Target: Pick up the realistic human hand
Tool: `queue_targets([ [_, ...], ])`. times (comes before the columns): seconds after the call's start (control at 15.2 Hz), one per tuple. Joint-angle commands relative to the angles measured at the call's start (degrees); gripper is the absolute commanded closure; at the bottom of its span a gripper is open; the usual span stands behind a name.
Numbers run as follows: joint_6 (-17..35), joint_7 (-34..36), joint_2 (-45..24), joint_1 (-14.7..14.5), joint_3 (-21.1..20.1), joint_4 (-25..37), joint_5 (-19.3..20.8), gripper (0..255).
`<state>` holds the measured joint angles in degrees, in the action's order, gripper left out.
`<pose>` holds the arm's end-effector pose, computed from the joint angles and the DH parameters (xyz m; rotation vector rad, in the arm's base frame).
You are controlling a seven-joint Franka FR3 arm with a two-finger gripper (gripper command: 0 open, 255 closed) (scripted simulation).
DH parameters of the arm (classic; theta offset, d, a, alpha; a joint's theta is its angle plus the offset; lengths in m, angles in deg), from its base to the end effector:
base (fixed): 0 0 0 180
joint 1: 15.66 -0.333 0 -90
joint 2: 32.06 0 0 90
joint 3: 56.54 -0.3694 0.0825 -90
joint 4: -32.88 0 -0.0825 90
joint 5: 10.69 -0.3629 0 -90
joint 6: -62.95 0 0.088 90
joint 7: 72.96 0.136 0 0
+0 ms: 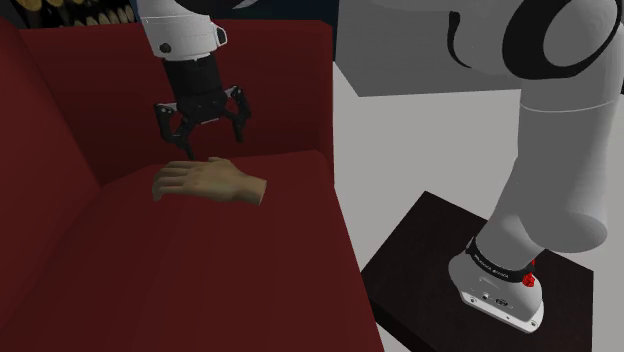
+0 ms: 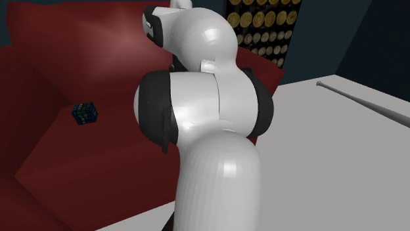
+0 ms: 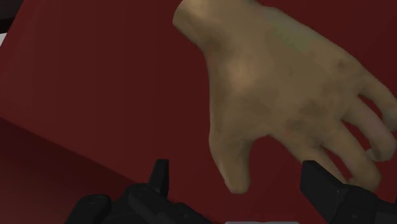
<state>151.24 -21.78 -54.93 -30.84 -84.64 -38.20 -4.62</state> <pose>0.5286 0.3853 0.5766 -3.1135 0.2593 0.1483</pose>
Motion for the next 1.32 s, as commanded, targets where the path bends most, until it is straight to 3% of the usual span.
queue_targets([
  [0.0, 1.67, 0.04, -0.24, 0.02, -0.04, -2.14, -0.09, 0],
  [0.26, 3.85, -0.08, 0.13, 0.36, 0.03, -4.69, -0.25, 0],
  [0.33, 3.76, -0.39, -0.09, 0.52, 0.14, -4.39, -0.17, 255],
  [0.46, 2.77, -0.6, -0.97, 0.37, 0.29, -2.57, 0.19, 255],
  [0.92, 3.85, -0.08, 0.13, 0.37, 0.02, -4.69, -0.24, 255],
  [1.25, -0.47, 0.17, -0.73, -0.41, -0.04, 0.48, 0.11, 255],
])
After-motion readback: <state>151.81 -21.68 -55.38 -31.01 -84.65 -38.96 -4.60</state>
